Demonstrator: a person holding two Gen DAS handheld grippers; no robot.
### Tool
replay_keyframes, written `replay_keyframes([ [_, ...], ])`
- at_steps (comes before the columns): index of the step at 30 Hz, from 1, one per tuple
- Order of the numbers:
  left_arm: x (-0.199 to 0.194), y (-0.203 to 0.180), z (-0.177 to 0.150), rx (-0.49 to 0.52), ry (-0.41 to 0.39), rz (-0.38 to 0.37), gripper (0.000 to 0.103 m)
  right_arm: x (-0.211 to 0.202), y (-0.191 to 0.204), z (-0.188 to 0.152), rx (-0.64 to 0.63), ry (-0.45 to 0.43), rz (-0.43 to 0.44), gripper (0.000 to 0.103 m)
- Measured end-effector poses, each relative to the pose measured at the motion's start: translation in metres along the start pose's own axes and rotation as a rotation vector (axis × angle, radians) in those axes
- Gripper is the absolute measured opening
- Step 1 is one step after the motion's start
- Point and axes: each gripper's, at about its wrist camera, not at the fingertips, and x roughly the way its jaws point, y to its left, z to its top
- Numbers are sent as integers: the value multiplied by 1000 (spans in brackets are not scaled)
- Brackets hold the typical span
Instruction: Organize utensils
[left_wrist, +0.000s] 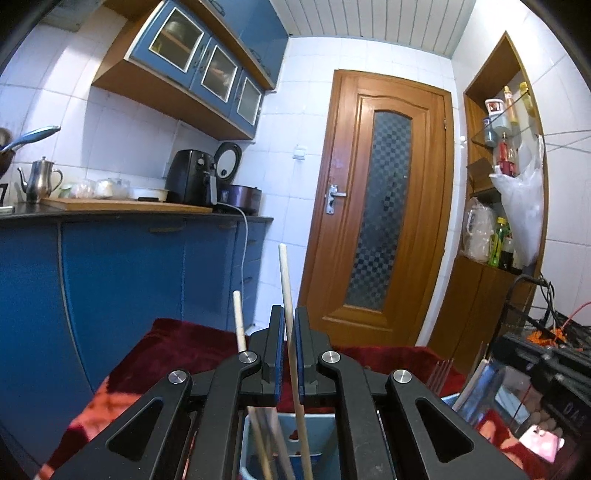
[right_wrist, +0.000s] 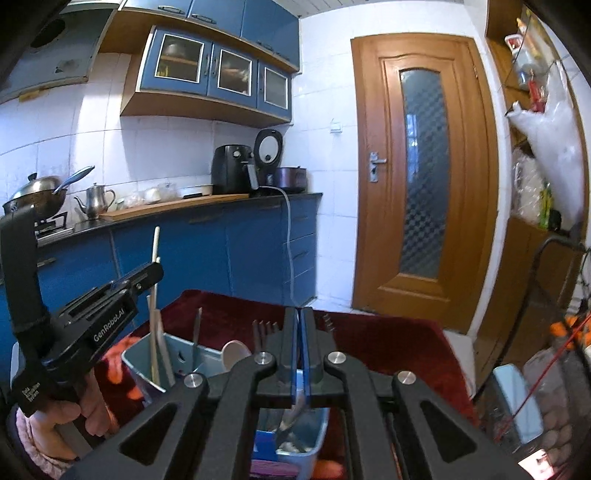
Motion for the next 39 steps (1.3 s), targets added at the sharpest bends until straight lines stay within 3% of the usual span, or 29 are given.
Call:
replay_keyframes([
  [3, -2, 5, -1, -18, 17, -11, 7, 2, -1, -5, 46, 23, 49, 4],
  [5, -3, 7, 0, -32, 23, -19, 6, 0, -4, -5, 83, 22, 80, 9],
  [8, -7, 9, 3, -49, 17, -36, 6, -9, -7, -5, 110, 6, 83, 19],
  [12, -6, 8, 5, -47, 43, -64, 7, -20, -10, -6, 135, -9, 82, 20],
  [15, -6, 8, 4, -48, 90, -69, 19, -28, -11, -8, 147, -13, 80, 23],
  [17, -10, 8, 3, -51, 114, -71, 33, -31, -11, -8, 151, -9, 90, 25],
  [21, -24, 8, 5, -35, 134, -71, 40, -40, -9, -11, 161, -14, 95, 31],
  [26, -49, 11, 9, -10, 150, -49, 53, -57, -4, -14, 182, -27, 116, 45],
  [39, -126, 20, 1, 14, 197, -13, 70, -107, 22, -38, 171, -18, 114, 70],
])
